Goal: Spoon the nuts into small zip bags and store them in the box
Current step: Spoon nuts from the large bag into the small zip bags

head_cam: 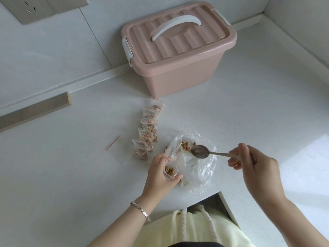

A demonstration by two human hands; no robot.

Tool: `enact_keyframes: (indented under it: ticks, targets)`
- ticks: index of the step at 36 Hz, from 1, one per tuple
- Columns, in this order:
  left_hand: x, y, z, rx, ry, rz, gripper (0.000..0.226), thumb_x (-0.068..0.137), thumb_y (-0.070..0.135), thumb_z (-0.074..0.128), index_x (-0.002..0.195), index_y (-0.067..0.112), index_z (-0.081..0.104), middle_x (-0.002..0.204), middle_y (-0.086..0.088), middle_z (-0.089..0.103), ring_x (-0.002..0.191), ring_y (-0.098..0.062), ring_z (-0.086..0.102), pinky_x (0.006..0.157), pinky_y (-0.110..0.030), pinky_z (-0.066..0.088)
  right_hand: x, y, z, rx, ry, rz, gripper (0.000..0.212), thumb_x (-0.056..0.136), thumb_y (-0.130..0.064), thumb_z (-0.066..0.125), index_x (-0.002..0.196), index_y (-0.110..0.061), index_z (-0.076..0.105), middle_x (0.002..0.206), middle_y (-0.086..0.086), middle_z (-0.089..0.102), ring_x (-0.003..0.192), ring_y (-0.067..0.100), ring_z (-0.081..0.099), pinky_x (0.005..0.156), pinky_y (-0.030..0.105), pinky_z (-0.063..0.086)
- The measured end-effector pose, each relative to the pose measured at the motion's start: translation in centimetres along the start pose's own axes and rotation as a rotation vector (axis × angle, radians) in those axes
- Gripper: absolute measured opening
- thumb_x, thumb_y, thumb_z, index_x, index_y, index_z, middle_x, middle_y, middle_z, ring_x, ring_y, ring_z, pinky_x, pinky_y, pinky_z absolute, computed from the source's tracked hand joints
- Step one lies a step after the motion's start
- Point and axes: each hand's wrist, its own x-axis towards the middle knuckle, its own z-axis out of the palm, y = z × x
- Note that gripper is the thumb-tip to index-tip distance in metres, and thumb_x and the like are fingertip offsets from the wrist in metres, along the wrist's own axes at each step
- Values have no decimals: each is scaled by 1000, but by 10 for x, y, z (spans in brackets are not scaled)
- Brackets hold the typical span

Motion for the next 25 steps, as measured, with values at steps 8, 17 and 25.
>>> enact_keyframes:
  ticks: [8, 17, 25]
  targets:
    - [4, 4, -1, -39, -110, -64, 41, 71, 21, 78, 99, 30, 50, 135, 16, 27, 127, 8, 21, 87, 9, 13, 0, 41, 14, 54, 71, 242, 31, 97, -27, 38, 74, -25, 59, 71, 2, 68, 65, 13, 65, 62, 15, 48]
    - [9, 7, -3, -60, -138, -77, 41, 70, 20, 79, 90, 38, 47, 146, 9, 24, 138, -2, 16, 85, 11, 11, -2, 50, 29, 150, 135, 310, 32, 98, -26, 36, 77, -24, 60, 73, -2, 69, 65, 10, 66, 62, 9, 49]
    - [11, 5, -3, -81, -115, -58, 38, 70, 17, 78, 91, 32, 51, 145, 7, 29, 137, -3, 20, 89, 8, 14, -14, 42, 31, 144, 123, 266, 34, 97, -24, 38, 72, -21, 60, 66, 1, 68, 63, 9, 64, 62, 15, 50]
